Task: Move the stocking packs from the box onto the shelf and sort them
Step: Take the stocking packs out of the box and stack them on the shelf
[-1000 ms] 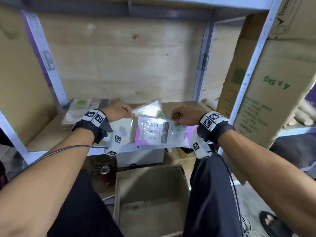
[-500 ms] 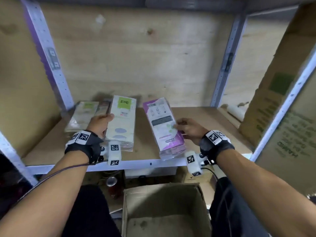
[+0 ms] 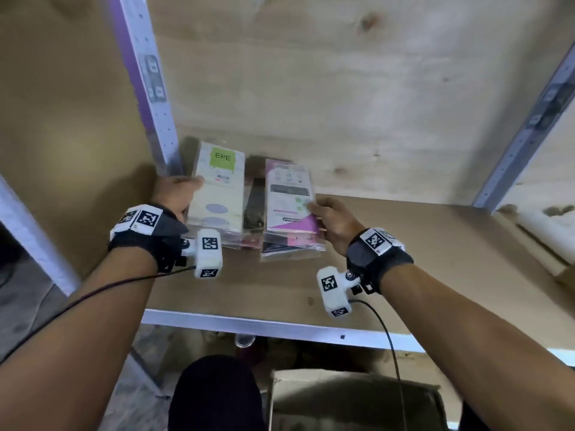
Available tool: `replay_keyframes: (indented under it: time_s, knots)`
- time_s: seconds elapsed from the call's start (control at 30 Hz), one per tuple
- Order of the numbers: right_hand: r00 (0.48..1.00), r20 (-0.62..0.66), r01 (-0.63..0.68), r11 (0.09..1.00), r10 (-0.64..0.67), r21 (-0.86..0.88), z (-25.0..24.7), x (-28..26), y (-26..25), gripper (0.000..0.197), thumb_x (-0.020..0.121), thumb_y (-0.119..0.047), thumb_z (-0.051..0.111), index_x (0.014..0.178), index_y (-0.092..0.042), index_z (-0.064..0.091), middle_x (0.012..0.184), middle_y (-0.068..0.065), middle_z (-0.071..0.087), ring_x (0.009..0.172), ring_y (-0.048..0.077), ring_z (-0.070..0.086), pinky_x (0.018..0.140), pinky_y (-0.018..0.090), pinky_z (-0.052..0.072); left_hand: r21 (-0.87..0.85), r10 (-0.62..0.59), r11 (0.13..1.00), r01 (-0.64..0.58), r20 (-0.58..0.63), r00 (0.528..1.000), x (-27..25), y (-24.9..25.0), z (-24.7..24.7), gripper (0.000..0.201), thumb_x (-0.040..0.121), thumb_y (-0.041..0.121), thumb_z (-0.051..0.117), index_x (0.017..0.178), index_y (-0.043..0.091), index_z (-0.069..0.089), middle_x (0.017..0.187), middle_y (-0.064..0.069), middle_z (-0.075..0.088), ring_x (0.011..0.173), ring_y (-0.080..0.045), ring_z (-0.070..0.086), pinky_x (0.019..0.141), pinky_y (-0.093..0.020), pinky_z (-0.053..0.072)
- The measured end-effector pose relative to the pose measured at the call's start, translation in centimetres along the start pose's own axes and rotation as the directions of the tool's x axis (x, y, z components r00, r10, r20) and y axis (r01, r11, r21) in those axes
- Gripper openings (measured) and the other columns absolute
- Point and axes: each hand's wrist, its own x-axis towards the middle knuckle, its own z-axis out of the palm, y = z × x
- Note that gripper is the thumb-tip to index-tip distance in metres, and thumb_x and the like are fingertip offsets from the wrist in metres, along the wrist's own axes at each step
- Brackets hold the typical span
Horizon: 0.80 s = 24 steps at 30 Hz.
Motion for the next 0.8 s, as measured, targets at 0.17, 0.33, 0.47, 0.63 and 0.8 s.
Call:
replay_keyframes:
  time_s: [0.17, 0.33, 0.47, 0.63, 0.8]
  knots:
    - [1.000, -0.001, -0.003, 0.999, 0.003, -0.037, 4.1, 4.0, -0.3, 0.009, 0.100, -0.019, 0.058, 0.093, -0.013, 0.055, 0.075, 0.000, 0.060, 0.061, 0.013, 0.059, 0.044, 0.023, 0.048, 0.130, -0.002, 0.991, 0.006, -0.033, 0.999, 3.4, 0.3, -1.9, 0.033, 0.091, 0.016, 0.071, 0.118, -0.001, 0.067, 0.123, -0.024, 0.067, 0.111, -0.036, 0.067, 0.100, -0.055, 0.052]
    - [0.998, -0.055, 0.009, 0.986, -0.018, -0.169, 6.9, 6.8, 0.0, 0.025, 0.098, -0.019, 0.058, 0.073, -0.014, 0.056, 0.075, 0.006, 0.061, 0.062, 0.019, 0.059, 0.056, 0.030, 0.052, 0.220, 0.056, 0.975, -0.042, -0.060, 0.997, 5.3, 0.0, -2.2, 0.039, 0.091, 0.020, 0.072, 0.120, -0.004, 0.066, 0.127, -0.024, 0.065, 0.113, -0.037, 0.065, 0.098, -0.045, 0.052]
    - [0.977, -0.179, 0.039, 0.920, -0.118, -0.391, 8.1, 8.2, 0.3, 0.025, 0.093, -0.030, 0.064, 0.084, -0.007, 0.064, 0.082, 0.010, 0.063, 0.067, 0.024, 0.058, 0.059, 0.028, 0.045, 0.207, 0.053, 0.977, -0.045, -0.035, 0.998, 5.6, -0.5, -2.4, 0.039, 0.089, 0.021, 0.075, 0.117, -0.004, 0.065, 0.124, -0.023, 0.066, 0.111, -0.035, 0.066, 0.096, -0.044, 0.053]
    - [0.990, -0.118, 0.023, 0.928, -0.072, -0.372, 8.9, 8.0, 0.8, 0.031, 0.091, -0.040, 0.065, 0.077, -0.014, 0.058, 0.076, 0.004, 0.065, 0.066, 0.023, 0.064, 0.063, 0.033, 0.057, 0.280, 0.063, 0.956, -0.088, 0.097, 0.993, 5.2, -2.1, -3.3, 0.017, 0.083, 0.018, 0.081, 0.093, 0.008, 0.070, 0.111, -0.019, 0.071, 0.090, -0.029, 0.069, 0.086, -0.036, 0.056]
    - [1.000, -0.003, 0.021, 0.887, -0.025, -0.461, 9.1, 7.9, 1.8, 0.048, 0.080, -0.043, 0.078, 0.106, -0.014, 0.050, 0.088, -0.008, 0.055, 0.077, 0.010, 0.057, 0.070, 0.033, 0.053, 0.460, 0.044, 0.871, -0.171, 0.273, 0.961, 4.4, -2.9, -4.2, 0.033, 0.083, 0.026, 0.080, 0.109, 0.006, 0.073, 0.113, -0.013, 0.073, 0.104, -0.031, 0.068, 0.100, -0.041, 0.051]
